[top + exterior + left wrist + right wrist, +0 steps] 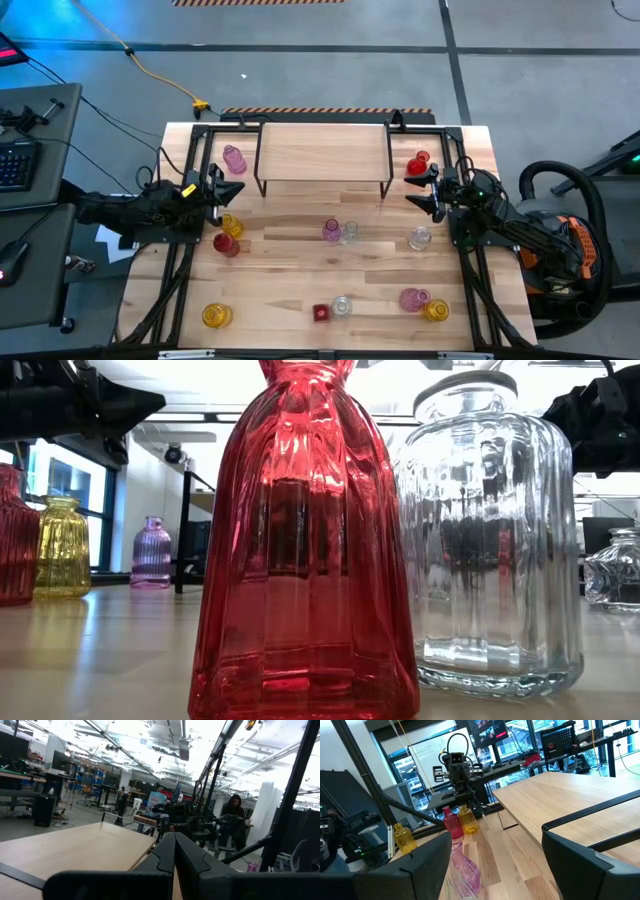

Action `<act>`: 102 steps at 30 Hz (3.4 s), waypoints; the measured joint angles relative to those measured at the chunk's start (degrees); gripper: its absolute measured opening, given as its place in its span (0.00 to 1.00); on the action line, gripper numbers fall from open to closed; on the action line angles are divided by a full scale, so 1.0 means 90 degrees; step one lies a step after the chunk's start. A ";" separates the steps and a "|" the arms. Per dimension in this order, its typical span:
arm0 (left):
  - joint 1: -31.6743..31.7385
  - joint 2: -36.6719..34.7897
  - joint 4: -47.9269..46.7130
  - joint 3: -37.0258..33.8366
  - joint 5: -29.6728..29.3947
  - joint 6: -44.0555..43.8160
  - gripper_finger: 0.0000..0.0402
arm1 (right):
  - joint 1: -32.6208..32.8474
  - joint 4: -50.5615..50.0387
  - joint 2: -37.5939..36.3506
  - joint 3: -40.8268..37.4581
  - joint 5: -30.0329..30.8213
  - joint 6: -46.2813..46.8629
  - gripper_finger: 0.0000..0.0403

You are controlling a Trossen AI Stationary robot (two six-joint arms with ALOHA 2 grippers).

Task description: Sort vases onto shelf

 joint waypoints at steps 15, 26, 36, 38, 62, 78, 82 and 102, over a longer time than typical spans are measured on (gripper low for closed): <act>0.0000 0.0002 -0.0264 0.0000 -0.0126 -0.0080 0.00 | -0.0002 0.0002 -0.0001 -0.0002 0.0002 0.0001 0.75; 0.0002 0.0001 -0.0239 0.0000 -0.0098 -0.0109 0.00 | -0.0002 0.0000 -0.0002 0.0000 0.0002 0.0000 0.75; 0.0002 0.0068 -0.0277 0.0400 0.0334 -0.0158 0.00 | -0.0002 0.0002 -0.0002 -0.0002 0.0002 0.0002 0.75; 0.0002 0.0179 -0.0533 0.0648 0.0362 0.0130 0.00 | -0.0001 0.0001 -0.0001 -0.0001 0.0002 0.0000 0.75; 0.0058 0.4089 -0.2101 0.4369 0.0387 0.0792 0.00 | 0.0000 0.0002 -0.0002 -0.0002 0.0000 0.0002 0.75; 0.0362 0.6119 -0.2339 0.5388 0.0966 0.2391 0.00 | -0.0002 0.0002 0.0000 -0.0002 0.0000 0.0000 0.75; 0.0340 0.6605 -0.2342 0.5466 0.1179 0.2513 0.00 | -0.0002 0.0001 0.0000 0.0000 0.0000 0.0002 0.75; 0.0308 0.8345 -0.2505 0.6040 0.1490 0.2503 0.19 | -0.0001 0.0000 0.0000 -0.0002 0.0002 0.0000 0.75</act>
